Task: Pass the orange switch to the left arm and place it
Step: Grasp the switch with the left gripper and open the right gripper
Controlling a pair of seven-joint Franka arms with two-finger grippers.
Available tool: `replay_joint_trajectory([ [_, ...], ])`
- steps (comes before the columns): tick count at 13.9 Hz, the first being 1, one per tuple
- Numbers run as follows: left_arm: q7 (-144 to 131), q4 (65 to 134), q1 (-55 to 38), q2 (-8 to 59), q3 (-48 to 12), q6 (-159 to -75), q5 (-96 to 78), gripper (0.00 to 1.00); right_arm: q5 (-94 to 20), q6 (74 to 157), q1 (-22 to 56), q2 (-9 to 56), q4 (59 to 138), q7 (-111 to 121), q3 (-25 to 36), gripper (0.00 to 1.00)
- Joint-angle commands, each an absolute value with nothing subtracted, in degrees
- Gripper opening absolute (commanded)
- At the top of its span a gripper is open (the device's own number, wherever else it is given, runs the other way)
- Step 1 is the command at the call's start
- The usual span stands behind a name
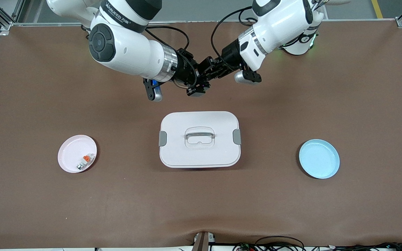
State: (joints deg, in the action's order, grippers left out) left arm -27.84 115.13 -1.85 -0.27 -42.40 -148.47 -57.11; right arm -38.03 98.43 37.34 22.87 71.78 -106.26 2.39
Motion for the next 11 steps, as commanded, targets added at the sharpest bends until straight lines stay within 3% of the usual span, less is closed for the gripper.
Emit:
replay_joint_trajectory([
  [1, -28.83, 115.49, -1.85, -0.53, -42.8, -149.24, -57.3, 0.31, -37.97, 98.88, 37.62, 22.33, 71.89, -106.79, 2.81, 0.0],
  [3, -29.44, 115.4, -1.76, -0.53, -42.8, -149.24, -57.3, 0.13, -37.97, 98.88, 37.62, 22.41, 71.89, -106.79, 2.81, 0.0],
  [6, -30.23, 115.4, -1.76, -0.53, -42.8, -149.24, -57.22, 0.13, -38.23, 98.79, 37.44, 22.41, 71.89, -106.79, 2.81, 0.0],
  [7, -30.23, 115.4, -1.76, -0.61, -42.8, -149.15, -57.22, 0.13, -38.41, 98.88, 37.09, 22.41, 71.89, -106.53, 2.81, 0.45],
  [8, -30.23, 115.31, -1.67, -0.62, -42.8, -149.15, -57.22, 0.13, -38.15, 98.79, 36.92, 22.41, 71.89, -106.78, 2.9, 0.99],
  [11, -30.23, 115.31, -1.58, -0.7, -42.8, -149.15, -57.22, 0.13, -37.97, 98.7, 37.18, 22.33, 71.9, -106.44, 2.9, 1.0],
])
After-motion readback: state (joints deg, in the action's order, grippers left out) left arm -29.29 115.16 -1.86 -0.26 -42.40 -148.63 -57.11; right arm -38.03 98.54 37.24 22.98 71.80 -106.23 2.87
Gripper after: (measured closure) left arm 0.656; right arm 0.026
